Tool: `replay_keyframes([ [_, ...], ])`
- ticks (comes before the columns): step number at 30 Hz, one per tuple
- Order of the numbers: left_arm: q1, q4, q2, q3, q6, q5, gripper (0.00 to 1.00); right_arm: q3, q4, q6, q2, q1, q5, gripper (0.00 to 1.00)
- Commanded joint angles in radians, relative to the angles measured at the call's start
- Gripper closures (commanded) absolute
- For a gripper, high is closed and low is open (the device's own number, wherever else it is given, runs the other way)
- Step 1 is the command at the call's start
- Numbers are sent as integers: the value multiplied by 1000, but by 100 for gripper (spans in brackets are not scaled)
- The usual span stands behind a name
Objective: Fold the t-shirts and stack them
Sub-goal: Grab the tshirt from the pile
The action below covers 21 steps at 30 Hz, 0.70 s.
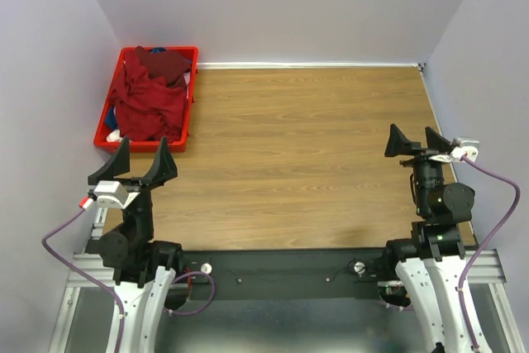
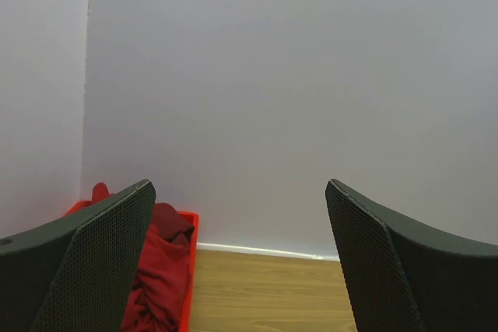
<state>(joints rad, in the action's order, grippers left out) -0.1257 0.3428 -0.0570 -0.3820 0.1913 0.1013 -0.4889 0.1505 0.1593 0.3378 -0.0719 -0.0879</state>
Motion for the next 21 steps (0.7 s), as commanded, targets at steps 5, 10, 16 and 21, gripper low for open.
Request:
replay_keyframes([
  [5,1,2,-12,-3,20,20,1,6,11,22,-19,3,13,0],
  [10,1,-16,-131,-35,69,11,1,13,11,32,-14,-8,11,0],
  [16,1,-28,-467,-165,151,-12,1,21,11,23,-16,-37,-27,0],
  [21,1,-168,-844,-438,106,35,1,29,11,22,-23,-72,-30,0],
])
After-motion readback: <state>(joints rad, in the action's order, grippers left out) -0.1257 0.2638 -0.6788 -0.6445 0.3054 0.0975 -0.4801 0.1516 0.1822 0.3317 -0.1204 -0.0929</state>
